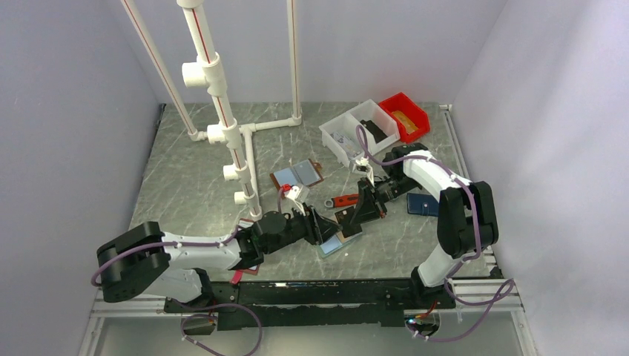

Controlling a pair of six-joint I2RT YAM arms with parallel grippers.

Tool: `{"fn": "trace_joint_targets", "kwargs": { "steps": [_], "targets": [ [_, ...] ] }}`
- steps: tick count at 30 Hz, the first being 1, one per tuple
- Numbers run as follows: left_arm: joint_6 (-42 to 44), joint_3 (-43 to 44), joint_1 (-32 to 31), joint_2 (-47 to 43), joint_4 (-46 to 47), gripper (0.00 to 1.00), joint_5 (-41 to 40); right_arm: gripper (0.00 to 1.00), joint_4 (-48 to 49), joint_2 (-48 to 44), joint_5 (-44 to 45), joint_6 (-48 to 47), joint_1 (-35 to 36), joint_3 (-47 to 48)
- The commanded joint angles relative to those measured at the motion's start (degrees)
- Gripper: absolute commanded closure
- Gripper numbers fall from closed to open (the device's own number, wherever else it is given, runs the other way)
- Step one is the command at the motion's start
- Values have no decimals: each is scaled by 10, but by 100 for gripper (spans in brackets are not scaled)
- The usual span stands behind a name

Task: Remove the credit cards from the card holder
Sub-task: Place the credit card in the storage box.

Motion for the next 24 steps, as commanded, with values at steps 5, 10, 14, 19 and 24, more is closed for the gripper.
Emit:
{"fn": "trace_joint_targets", "kwargs": {
  "steps": [5, 10, 14, 19, 24],
  "targets": [
    [-7, 32, -4, -82, -151, 35, -29, 100, 44, -28, 5, 27, -28, 15],
    [-23, 4, -4, -142, -202, 14, -58, 100, 120, -71, 25, 104, -78, 2],
    [-52, -22, -4, -186, -231, 3, -88, 100, 201, -109, 52, 182, -122, -17],
    [-65, -29, -3, -224, -287, 1, -94, 100, 308, -137, 108, 296, -156, -23],
    [-66, -31, -3, -252, -328, 1, -94, 100, 353, -134, 171, 358, -159, 8]
  ]
}}
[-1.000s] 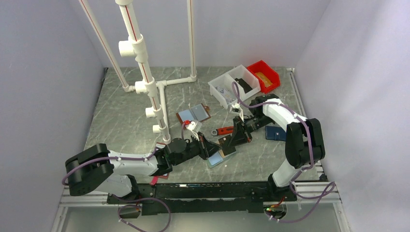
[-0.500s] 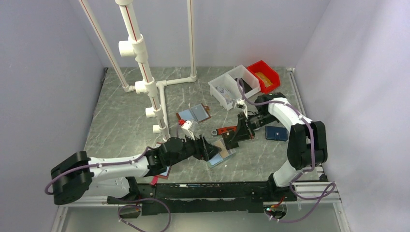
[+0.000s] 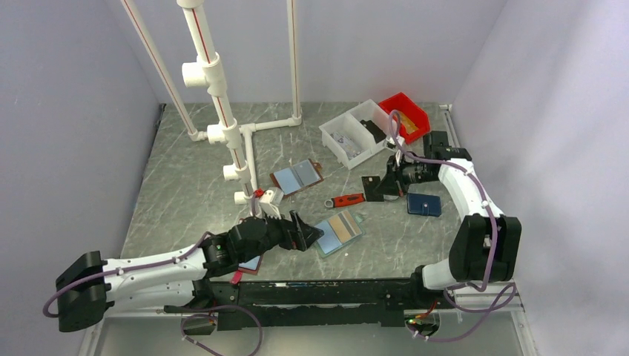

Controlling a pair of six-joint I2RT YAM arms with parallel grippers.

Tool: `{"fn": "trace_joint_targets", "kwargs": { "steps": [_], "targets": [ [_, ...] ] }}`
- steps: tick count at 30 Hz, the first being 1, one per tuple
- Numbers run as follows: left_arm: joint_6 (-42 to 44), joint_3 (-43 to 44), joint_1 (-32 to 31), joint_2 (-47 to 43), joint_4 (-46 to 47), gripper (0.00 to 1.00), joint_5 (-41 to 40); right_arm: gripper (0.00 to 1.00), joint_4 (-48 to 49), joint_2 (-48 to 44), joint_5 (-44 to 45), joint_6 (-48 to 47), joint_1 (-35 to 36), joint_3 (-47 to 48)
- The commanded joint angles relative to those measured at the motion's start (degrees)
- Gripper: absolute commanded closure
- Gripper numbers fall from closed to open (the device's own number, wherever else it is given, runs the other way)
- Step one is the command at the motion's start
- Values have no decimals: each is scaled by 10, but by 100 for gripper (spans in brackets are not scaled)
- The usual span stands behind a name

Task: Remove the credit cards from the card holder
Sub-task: Place the credit card in the storage box.

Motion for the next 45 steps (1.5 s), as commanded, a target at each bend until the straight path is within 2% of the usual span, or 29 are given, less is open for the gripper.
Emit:
{"fn": "trace_joint_targets", "kwargs": {
  "steps": [1, 10, 19, 24, 40, 45],
  "targets": [
    [-12, -2, -2, -33, -47, 1, -19, 100, 74, -2, 66, 81, -4, 42],
    [-11, -40, -2, -70, -33, 1, -25, 100, 75, 47, 175, 135, -4, 158],
    [8, -32, -2, -57, -50, 1, -25, 100, 183, 93, 318, 217, -3, 233],
    [26, -27, -2, -54, -50, 0, -27, 100, 206, 162, 363, 237, -2, 301],
    [98, -51, -2, -52, 18, 1, -42, 100, 150, 428, 357, 247, 9, 586],
    [114, -74, -1, -50, 67, 1, -48, 100, 138, 481, 344, 238, 17, 625]
  ]
}}
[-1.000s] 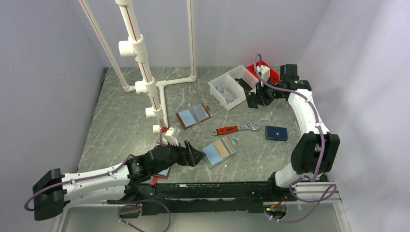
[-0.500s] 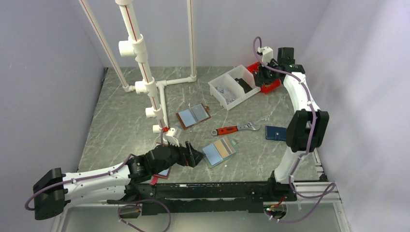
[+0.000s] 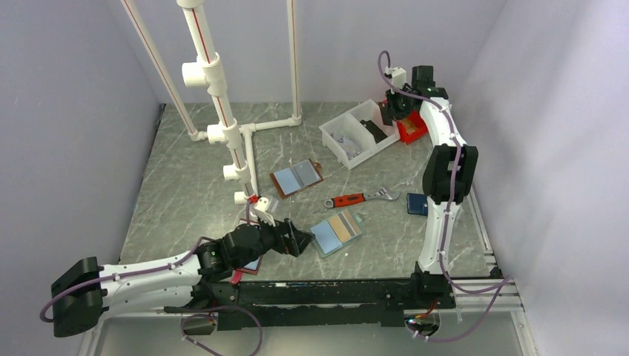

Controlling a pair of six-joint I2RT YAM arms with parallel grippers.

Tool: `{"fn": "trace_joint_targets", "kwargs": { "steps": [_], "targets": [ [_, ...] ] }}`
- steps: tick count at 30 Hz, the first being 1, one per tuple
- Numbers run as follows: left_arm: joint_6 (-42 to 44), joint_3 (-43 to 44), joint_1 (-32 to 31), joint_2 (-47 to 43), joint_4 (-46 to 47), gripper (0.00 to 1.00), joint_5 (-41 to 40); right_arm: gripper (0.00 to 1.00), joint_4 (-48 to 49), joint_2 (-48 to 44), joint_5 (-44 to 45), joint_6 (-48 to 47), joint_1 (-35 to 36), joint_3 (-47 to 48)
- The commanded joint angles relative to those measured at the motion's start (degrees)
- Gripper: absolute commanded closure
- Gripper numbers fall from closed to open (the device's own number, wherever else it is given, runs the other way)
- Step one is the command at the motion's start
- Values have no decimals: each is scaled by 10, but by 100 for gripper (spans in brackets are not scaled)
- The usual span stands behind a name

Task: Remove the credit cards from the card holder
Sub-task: Place the credit card in the storage box.

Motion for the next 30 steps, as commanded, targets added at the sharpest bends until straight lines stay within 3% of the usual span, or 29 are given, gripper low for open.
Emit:
{"fn": "trace_joint_targets", "kwargs": {
  "steps": [1, 30],
  "targets": [
    [32, -20, -1, 3, 72, 1, -20, 100, -19, 26, -13, -1, 9, 38],
    [46, -31, 2, 6, 92, 1, -21, 100, -37, 86, -52, -13, 28, 67]
  ]
}}
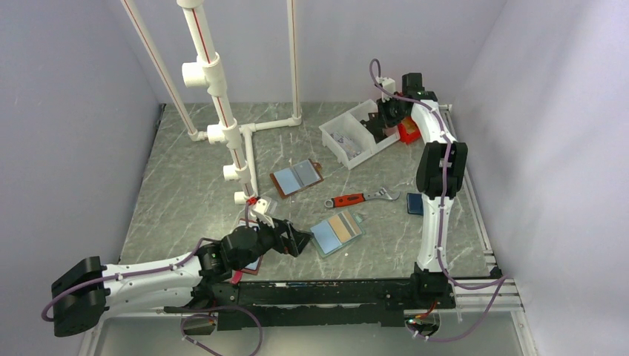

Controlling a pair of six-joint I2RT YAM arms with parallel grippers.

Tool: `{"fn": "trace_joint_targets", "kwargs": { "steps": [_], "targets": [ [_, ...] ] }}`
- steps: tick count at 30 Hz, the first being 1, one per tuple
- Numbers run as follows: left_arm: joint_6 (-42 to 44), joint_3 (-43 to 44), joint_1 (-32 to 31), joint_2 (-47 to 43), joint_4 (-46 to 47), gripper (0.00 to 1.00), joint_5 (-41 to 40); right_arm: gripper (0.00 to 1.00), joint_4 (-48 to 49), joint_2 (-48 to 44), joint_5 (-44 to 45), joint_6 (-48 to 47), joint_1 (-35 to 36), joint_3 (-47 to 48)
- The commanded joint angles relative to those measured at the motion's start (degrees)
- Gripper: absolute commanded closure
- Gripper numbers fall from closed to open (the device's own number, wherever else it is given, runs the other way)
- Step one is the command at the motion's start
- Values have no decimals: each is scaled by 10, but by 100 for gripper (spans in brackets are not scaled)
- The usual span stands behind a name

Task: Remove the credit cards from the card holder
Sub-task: Place the credit card in the storage box.

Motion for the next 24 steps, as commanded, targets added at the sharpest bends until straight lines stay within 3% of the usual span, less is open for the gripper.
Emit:
{"fn": "trace_joint_targets", "kwargs": {
  "steps": [1, 9, 14, 19, 24],
  "targets": [
    [9, -2, 2, 5, 37, 1, -4, 100, -3, 5, -6, -9, 15, 26],
    [13, -5, 2, -2, 33, 1, -8, 97, -4, 20, 2, -6, 23, 37],
    [16, -3, 2, -7, 28, 1, -9, 80, 13, 25, 61, 6, 24, 42],
    [16, 8, 3, -1, 20, 1, -5, 74, 31, 15, 135, 11, 23, 47],
    [3, 30, 3, 20, 17, 1, 14, 73, 32, -19, 141, 10, 23, 37]
  ]
}}
